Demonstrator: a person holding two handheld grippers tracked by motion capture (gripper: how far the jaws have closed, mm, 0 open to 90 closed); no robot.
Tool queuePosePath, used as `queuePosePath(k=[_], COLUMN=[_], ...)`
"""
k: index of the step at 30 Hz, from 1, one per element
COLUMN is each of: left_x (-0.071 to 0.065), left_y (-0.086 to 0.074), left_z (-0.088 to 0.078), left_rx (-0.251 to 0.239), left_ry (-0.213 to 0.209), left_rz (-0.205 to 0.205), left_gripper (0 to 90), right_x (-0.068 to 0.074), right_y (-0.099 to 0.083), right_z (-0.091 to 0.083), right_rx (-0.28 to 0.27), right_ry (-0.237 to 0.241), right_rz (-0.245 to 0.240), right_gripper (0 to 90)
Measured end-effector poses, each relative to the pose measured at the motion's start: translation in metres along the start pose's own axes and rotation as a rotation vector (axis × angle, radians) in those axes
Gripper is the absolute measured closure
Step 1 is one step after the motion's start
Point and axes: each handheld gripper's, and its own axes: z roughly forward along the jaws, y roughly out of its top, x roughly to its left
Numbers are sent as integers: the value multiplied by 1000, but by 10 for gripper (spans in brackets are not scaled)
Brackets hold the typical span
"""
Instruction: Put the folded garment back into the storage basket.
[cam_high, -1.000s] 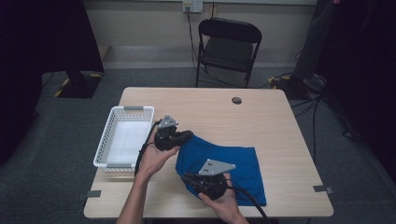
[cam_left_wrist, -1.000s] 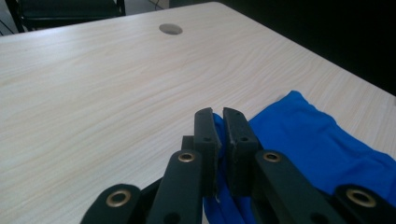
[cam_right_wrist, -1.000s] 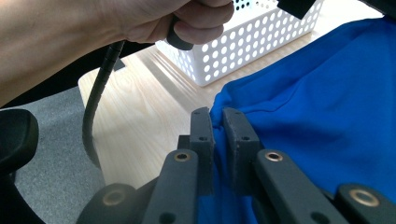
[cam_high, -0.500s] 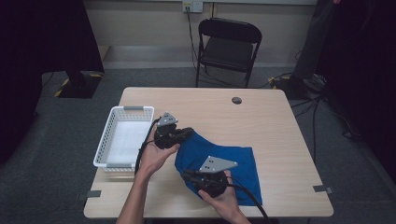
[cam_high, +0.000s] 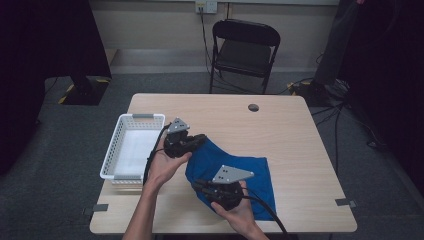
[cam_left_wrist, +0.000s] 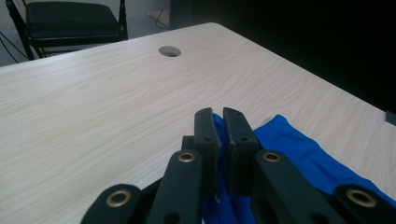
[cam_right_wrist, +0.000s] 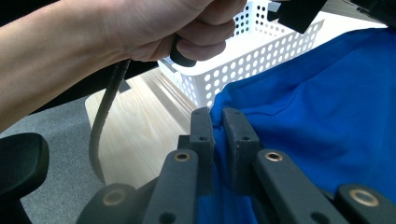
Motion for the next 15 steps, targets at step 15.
queuePosePath(k=[15], left_x=[-4], left_y=[19], left_z=[-12], left_rx=[-21], left_ry=[7], left_rz=[18], left_gripper=[852], right_x=[6], right_y=[21], right_z=[0], right_rx=[-44], right_ry=[7], right_rz=[-13], right_gripper=[828])
